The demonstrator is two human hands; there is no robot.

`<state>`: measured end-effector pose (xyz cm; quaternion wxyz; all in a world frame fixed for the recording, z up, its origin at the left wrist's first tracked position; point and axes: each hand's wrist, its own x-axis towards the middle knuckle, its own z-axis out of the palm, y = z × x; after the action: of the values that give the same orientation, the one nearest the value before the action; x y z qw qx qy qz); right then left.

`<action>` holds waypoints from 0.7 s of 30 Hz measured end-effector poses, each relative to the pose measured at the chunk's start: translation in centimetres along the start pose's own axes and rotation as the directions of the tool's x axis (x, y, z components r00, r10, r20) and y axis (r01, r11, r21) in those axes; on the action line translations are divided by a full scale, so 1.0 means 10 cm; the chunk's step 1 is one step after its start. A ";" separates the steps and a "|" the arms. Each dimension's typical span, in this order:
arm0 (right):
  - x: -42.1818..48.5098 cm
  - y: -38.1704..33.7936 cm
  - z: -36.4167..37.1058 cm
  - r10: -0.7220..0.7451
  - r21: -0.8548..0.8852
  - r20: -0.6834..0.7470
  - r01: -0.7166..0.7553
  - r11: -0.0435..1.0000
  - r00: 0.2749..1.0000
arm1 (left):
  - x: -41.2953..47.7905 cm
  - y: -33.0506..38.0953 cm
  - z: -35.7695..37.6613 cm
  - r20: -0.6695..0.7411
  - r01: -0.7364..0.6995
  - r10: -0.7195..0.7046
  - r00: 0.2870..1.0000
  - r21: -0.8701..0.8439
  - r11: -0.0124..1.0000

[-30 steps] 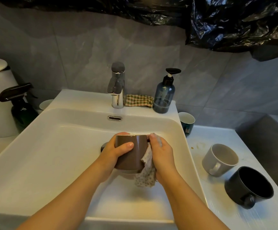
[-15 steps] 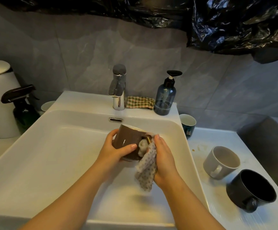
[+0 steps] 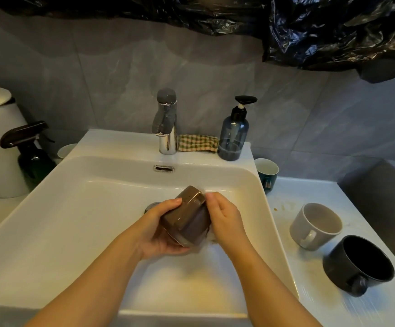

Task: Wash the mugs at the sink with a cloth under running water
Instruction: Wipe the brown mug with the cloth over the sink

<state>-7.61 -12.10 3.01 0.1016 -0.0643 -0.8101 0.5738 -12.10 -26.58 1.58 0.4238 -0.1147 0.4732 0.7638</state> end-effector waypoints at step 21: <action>0.08 -0.19 -0.14 0.188 0.198 0.439 -0.299 0.933 0.879 | 0.03 0.05 -0.04 -0.074 -0.278 0.281 0.957 0.057 0.959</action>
<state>-7.99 -11.31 5.29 -0.1377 -0.0301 -0.7160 0.6837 -12.73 -26.82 1.49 0.2946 -0.0681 0.5188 0.7997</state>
